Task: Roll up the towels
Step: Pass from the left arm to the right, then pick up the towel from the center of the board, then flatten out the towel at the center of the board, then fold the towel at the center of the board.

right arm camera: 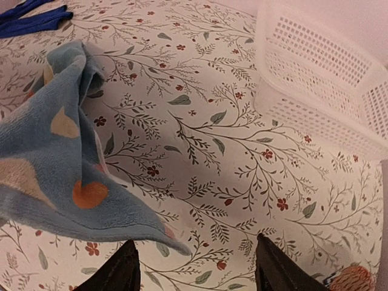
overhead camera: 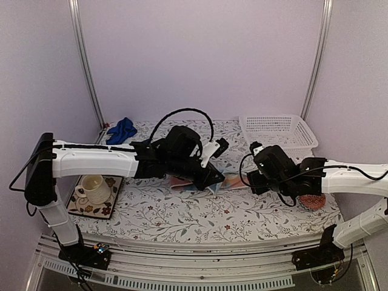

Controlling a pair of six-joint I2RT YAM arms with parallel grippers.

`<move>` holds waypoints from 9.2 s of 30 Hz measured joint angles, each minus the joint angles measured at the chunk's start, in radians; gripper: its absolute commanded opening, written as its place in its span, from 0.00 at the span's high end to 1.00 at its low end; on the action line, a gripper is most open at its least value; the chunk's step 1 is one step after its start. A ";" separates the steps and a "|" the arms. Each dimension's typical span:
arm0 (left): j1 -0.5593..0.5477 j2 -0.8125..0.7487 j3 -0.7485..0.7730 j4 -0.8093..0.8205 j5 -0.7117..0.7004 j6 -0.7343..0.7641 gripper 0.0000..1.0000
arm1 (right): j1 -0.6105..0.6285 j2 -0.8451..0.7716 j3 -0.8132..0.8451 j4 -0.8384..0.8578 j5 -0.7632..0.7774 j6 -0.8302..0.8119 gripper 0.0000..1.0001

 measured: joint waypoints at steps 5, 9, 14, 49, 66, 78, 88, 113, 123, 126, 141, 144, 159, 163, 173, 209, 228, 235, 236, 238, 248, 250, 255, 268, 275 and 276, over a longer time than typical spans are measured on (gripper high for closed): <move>-0.004 0.060 0.064 0.019 0.068 -0.019 1.00 | 0.010 -0.151 -0.115 0.107 -0.103 -0.106 0.21; -0.005 0.078 0.094 0.017 0.093 -0.023 1.00 | 0.048 -0.188 -0.171 0.227 -0.204 -0.234 0.23; -0.005 0.100 0.129 0.009 0.090 -0.037 1.00 | 0.114 -0.188 -0.217 0.322 -0.236 -0.357 0.27; 0.034 0.148 0.148 0.090 0.019 -0.245 1.00 | 0.161 0.031 -0.116 0.389 -0.124 0.029 0.45; 0.036 0.151 0.148 0.089 0.005 -0.241 0.70 | 0.159 0.112 -0.038 0.409 -0.075 0.032 0.98; 0.112 -0.184 -0.074 0.094 -0.147 -0.147 0.03 | -0.005 -0.172 0.003 0.333 -0.158 -0.007 0.98; 0.211 -0.217 -0.245 0.143 -0.222 0.045 0.04 | -0.130 -0.318 0.099 0.247 -0.186 -0.026 0.98; 0.210 0.399 0.067 0.244 -0.019 0.094 0.33 | -0.138 -0.440 0.094 0.088 -0.168 -0.044 0.98; 0.220 0.504 0.171 0.244 -0.009 0.071 0.43 | -0.140 -0.433 0.072 0.090 -0.176 -0.044 0.98; 0.227 0.518 0.181 0.242 -0.005 0.066 0.44 | -0.140 -0.425 0.071 0.091 -0.178 -0.044 0.98; 0.275 0.515 0.098 0.373 0.013 -0.013 0.45 | -0.140 -0.402 0.051 0.128 -0.178 -0.052 0.98; 0.281 0.524 0.124 0.359 0.022 -0.017 0.47 | -0.140 -0.399 0.051 0.129 -0.178 -0.054 0.98; 0.219 0.575 0.227 0.261 0.026 0.039 0.57 | -0.140 -0.380 0.051 0.143 -0.180 -0.067 0.98; 0.201 0.592 0.261 0.236 0.026 0.050 0.74 | -0.140 -0.376 0.051 0.143 -0.182 -0.067 0.98; 0.204 0.589 0.254 0.227 -0.042 0.025 1.00 | -0.140 -0.377 0.051 0.143 -0.181 -0.067 0.98; 0.155 -0.209 -0.393 -0.054 -0.738 -0.073 1.00 | -0.219 -0.129 -0.170 0.285 -0.436 0.121 0.98; -0.057 -0.752 -0.364 -0.169 -0.964 -0.027 1.00 | -0.280 -0.497 -0.061 0.121 -0.538 0.184 0.98; -0.282 -0.683 -0.306 -0.376 -1.102 -0.107 1.00 | -0.277 -0.670 -0.061 0.009 -0.544 0.253 0.98; -0.294 -0.659 -0.292 -0.410 -1.120 -0.123 1.00 | -0.277 -0.673 -0.061 0.001 -0.542 0.261 0.98; -0.300 -0.612 -0.270 -0.467 -1.155 -0.148 1.00 | -0.277 -0.656 -0.063 -0.015 -0.529 0.275 0.98; 0.076 -0.381 -0.234 -0.399 -1.091 -0.031 1.00 | -0.401 -0.279 -0.076 0.055 -0.432 0.249 0.98; 0.121 -0.294 -0.213 -0.351 -1.058 0.010 1.00 | -0.447 -0.182 -0.065 0.100 -0.458 0.232 0.98; 0.164 -0.017 -0.098 -0.307 -1.033 0.080 1.00 | -0.521 -0.004 -0.042 0.180 -0.470 0.195 0.98; 0.187 0.097 -0.080 -0.161 -1.084 0.185 1.00 | -0.556 0.129 0.033 0.271 -0.558 0.163 0.98; 0.171 0.019 -0.196 -0.157 -1.059 0.166 1.00 | -0.559 0.089 -0.001 0.241 -0.635 0.153 0.98; 0.167 0.014 -0.205 -0.159 -1.057 0.162 1.00 | -0.560 0.085 -0.002 0.231 -0.642 0.150 0.98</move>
